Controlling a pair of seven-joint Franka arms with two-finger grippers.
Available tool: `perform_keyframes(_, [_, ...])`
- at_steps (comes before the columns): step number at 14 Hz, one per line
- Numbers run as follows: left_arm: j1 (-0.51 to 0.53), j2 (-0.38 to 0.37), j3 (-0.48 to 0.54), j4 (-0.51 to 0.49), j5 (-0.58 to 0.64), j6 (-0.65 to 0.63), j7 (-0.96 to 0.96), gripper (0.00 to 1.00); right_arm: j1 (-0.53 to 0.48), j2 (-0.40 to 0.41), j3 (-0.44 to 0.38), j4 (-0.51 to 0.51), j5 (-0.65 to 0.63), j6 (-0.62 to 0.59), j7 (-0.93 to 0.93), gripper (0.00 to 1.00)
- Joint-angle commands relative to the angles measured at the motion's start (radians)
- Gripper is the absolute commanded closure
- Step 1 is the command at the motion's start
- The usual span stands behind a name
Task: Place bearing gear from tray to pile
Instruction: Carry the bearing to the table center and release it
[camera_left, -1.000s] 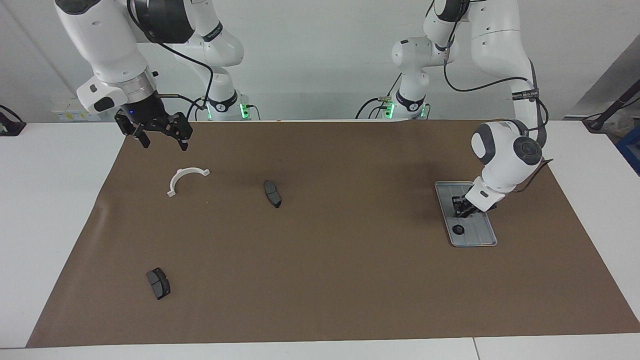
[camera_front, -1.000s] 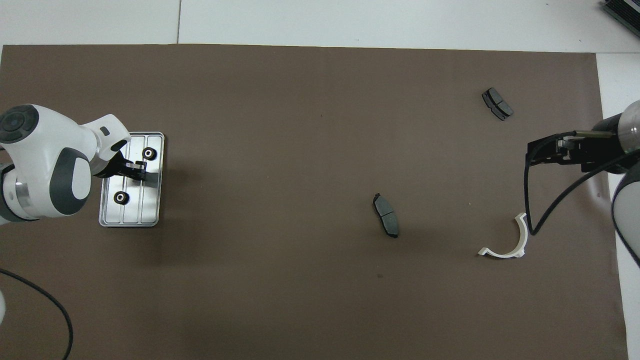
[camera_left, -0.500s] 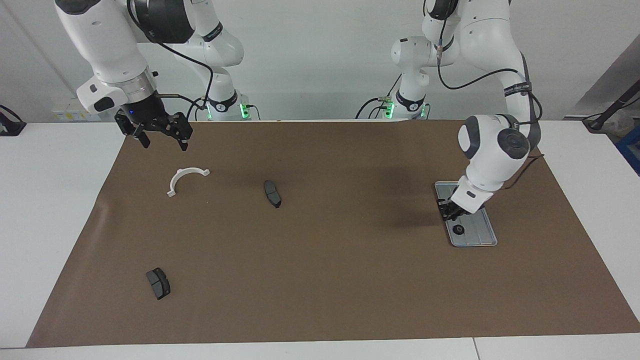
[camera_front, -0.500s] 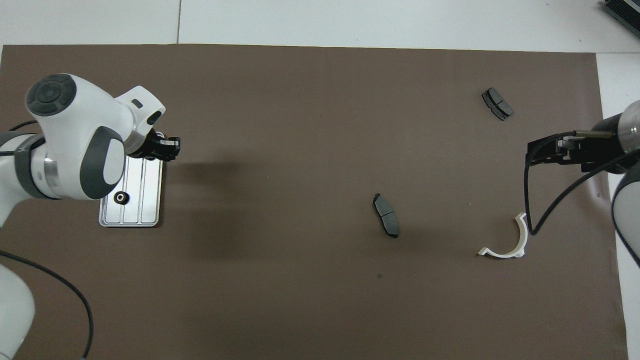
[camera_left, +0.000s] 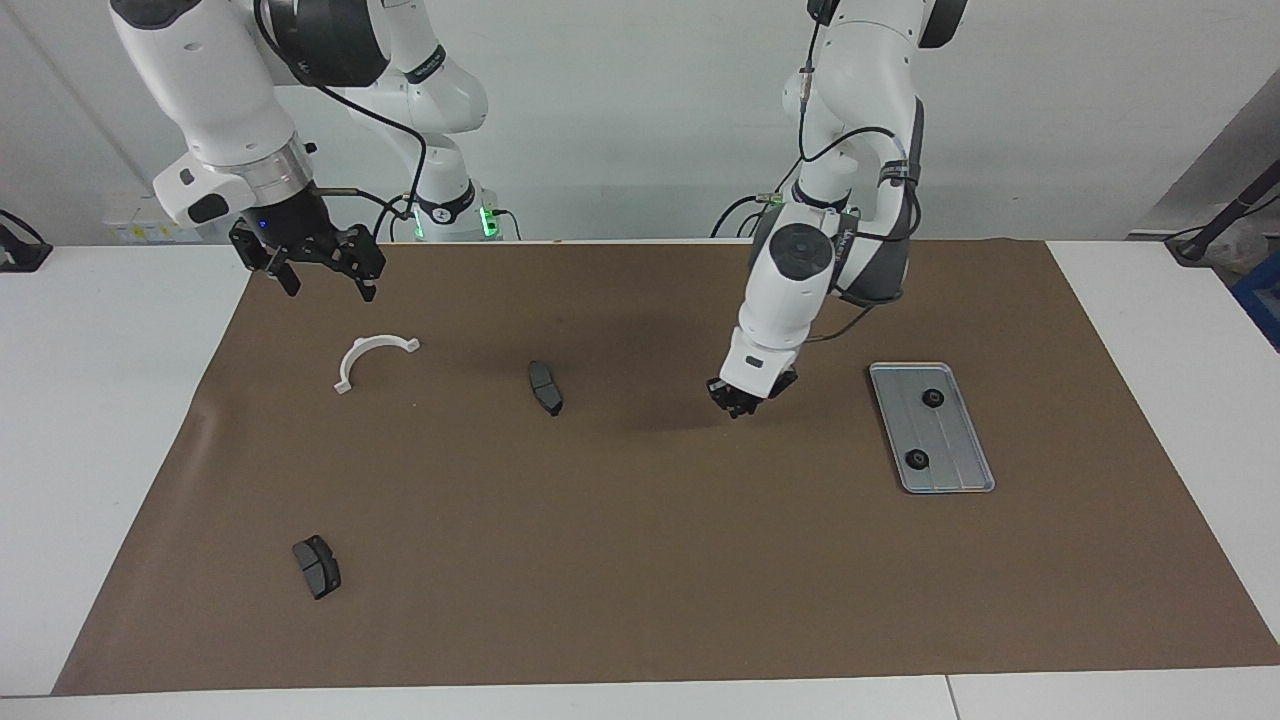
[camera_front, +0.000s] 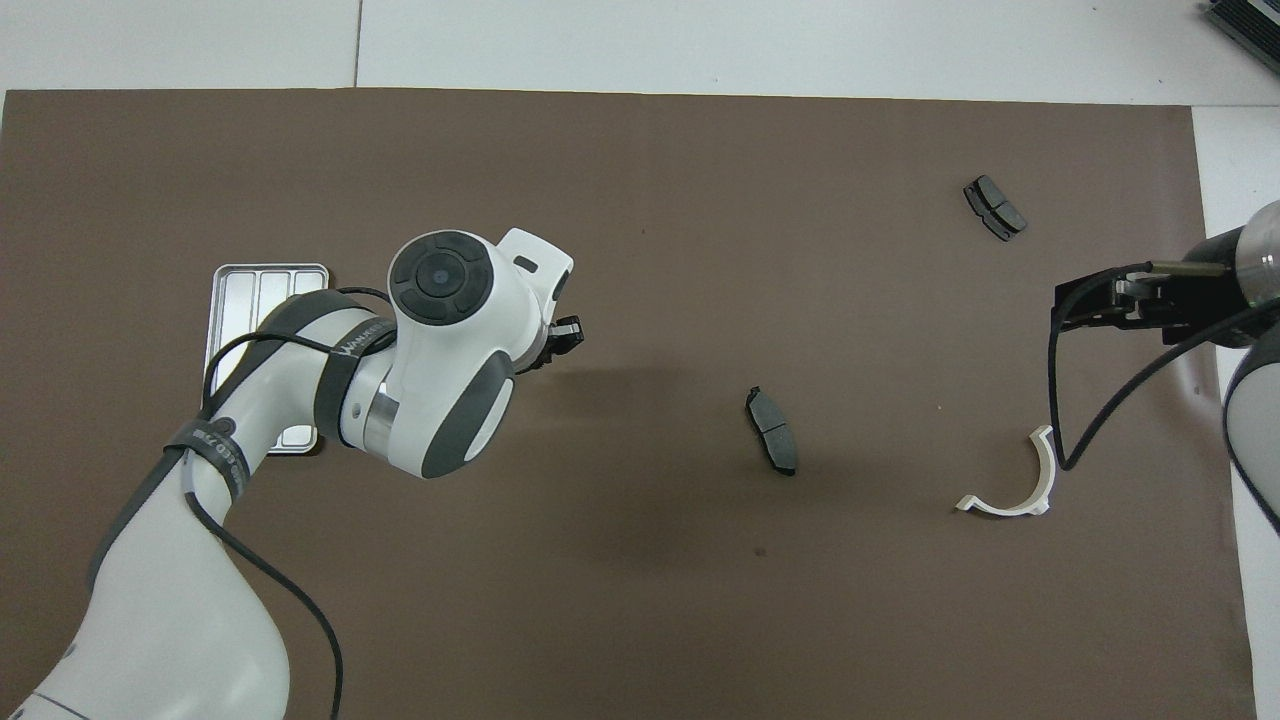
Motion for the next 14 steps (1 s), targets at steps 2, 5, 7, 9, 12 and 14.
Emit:
perform_keyframes(2, [-0.064, 0.017, 0.014, -0.054, -0.006, 0.118, -0.043, 0.79, -0.002, -0.028, 0.01, -0.032, 0.016, 0.006, -0.022, 0.0])
perform_keyframes(5, [-0.096, 0.039, 0.016, -0.061, -0.009, 0.135, -0.055, 0.23, -0.002, -0.027, 0.013, -0.033, 0.013, 0.045, -0.024, 0.0])
perform_keyframes(7, [-0.087, 0.037, 0.019, -0.039, -0.009, 0.117, -0.054, 0.0, 0.004, -0.027, 0.018, -0.041, 0.013, 0.071, -0.019, 0.0])
perform_keyframes(9, [-0.049, 0.022, 0.022, -0.003, -0.009, 0.07, -0.048, 0.0, 0.038, -0.027, 0.02, -0.047, 0.014, 0.086, -0.016, 0.0])
perform_keyframes(12, [0.085, 0.005, 0.02, 0.051, -0.007, -0.007, 0.046, 0.07, 0.105, -0.008, 0.02, -0.055, 0.013, 0.131, 0.034, 0.0])
perform_keyframes(14, [0.175, 0.003, 0.02, 0.051, -0.007, -0.006, 0.154, 0.12, 0.162, 0.027, 0.02, -0.053, 0.01, 0.166, 0.088, 0.0])
